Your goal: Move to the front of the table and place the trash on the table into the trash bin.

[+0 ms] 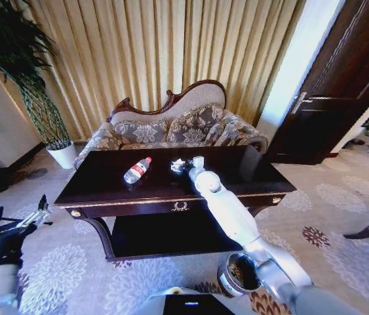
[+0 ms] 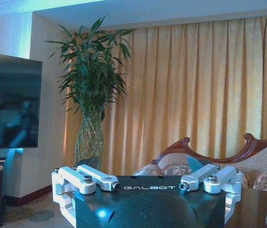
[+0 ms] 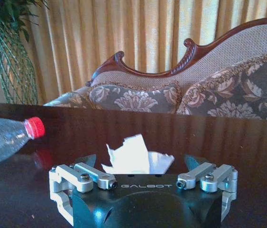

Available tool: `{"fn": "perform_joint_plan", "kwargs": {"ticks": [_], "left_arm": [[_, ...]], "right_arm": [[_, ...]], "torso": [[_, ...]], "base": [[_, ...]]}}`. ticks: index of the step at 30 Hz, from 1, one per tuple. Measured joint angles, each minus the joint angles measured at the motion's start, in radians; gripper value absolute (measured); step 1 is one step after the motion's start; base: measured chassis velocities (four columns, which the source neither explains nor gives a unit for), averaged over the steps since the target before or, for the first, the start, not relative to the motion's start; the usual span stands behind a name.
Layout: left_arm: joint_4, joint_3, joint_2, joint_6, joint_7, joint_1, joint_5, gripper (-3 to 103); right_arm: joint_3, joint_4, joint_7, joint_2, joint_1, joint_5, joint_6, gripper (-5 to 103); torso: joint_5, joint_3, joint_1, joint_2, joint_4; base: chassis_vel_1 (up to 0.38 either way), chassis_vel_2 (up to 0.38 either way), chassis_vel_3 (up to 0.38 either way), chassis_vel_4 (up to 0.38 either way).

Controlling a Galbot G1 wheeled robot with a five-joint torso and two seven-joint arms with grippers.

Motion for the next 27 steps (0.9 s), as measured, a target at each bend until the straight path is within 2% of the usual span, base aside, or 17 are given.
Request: {"fn": "perform_joint_plan", "kwargs": {"ticks": [1,3,5,8,9,13,15,16,17,20,21,23,24,25,27], "left_arm": [[0.000,0.001,0.000,0.000,0.000,-0.001,0.000,100],[0.000,0.001,0.000,0.000,0.001,-0.003,0.003,100],[0.000,0.001,0.000,-0.001,0.001,-0.003,0.004,100],[0.000,-0.002,0.002,-0.003,0.001,-0.002,0.005,100],[0.000,-0.002,0.002,-0.003,0.001,-0.002,0.005,100],[0.000,-0.010,0.002,-0.011,0.001,0.004,0.003,100],[0.000,-0.012,0.002,-0.012,0.001,0.006,0.002,100],[0.000,-0.015,0.001,-0.013,0.001,0.007,0.001,100],[0.000,-0.015,0.001,-0.013,0.001,0.007,0.001,100],[0.000,-0.026,0.001,-0.017,0.002,0.011,-0.008,100],[0.000,-0.026,0.001,-0.017,0.002,0.011,-0.008,100],[0.000,-0.033,0.004,-0.018,0.002,0.012,-0.016,100],[0.000,-0.033,0.005,-0.018,0.002,0.012,-0.017,100],[0.000,-0.033,0.006,-0.019,0.002,0.012,-0.019,100],[0.000,-0.033,0.007,-0.019,0.002,0.012,-0.020,100]], "right_arm": [[0.000,0.001,0.002,-0.002,-0.002,-0.003,-0.001,101],[-0.001,0.002,0.013,-0.002,-0.005,-0.008,-0.002,95],[-0.003,0.003,0.021,-0.002,-0.005,-0.008,-0.002,95],[-0.006,0.009,0.038,0.000,-0.009,-0.007,-0.002,79],[-0.006,0.009,0.038,0.000,-0.009,-0.007,-0.002,79],[-0.011,0.015,0.041,0.000,-0.015,-0.007,-0.002,57],[-0.011,0.016,0.041,0.001,-0.016,-0.007,-0.002,57],[-0.011,0.018,0.041,0.001,-0.018,-0.006,-0.002,51],[-0.011,0.018,0.041,0.001,-0.018,-0.006,-0.002,51],[-0.014,0.027,0.042,-0.002,-0.023,-0.005,-0.002,35],[-0.014,0.027,0.042,-0.002,-0.023,-0.005,-0.002,35],[-0.014,0.039,0.044,-0.007,-0.027,-0.001,-0.003,24],[-0.014,0.046,0.047,-0.008,-0.029,0.002,-0.003,24],[-0.012,0.066,0.057,-0.013,-0.035,0.013,0.000,14],[-0.008,0.085,0.067,-0.018,-0.041,0.023,0.007,14]], "torso": [[0.0000,0.000,0.000,0.000,-0.0001],[0.0000,0.000,0.000,0.000,-0.0001],[0.0000,0.000,0.000,0.000,0.0000],[-0.0001,0.000,0.000,0.000,0.0000],[-0.0001,0.000,0.000,0.000,0.0000],[0.0000,0.000,0.000,0.000,0.0000],[0.0000,0.000,0.000,0.000,0.0000],[0.0000,0.000,0.000,0.000,0.0000],[0.0000,0.000,0.000,0.000,0.0000],[0.0000,0.000,0.000,0.000,0.0001],[0.0000,0.000,0.000,0.000,0.0001],[-0.0001,0.000,0.000,0.000,0.0000],[0.0000,0.000,0.000,0.000,0.0000],[0.0000,0.000,0.000,0.000,0.0001],[0.0000,0.000,0.000,0.000,0.0002]], "base": [[0.000,0.000,0.000,0.000],[0.000,0.000,0.000,0.000],[0.000,0.000,0.000,0.000],[0.000,0.000,0.000,0.000],[0.000,0.000,0.000,0.000],[0.000,0.000,0.000,0.000],[0.000,0.000,0.000,0.000],[0.000,0.000,0.000,0.000],[0.000,0.000,0.000,0.000],[0.000,0.000,0.000,0.000],[0.000,0.000,0.000,0.000],[0.000,0.000,0.000,0.000],[0.000,0.000,0.000,0.000],[0.000,0.000,0.000,0.000],[0.000,0.000,0.000,0.000]]}}
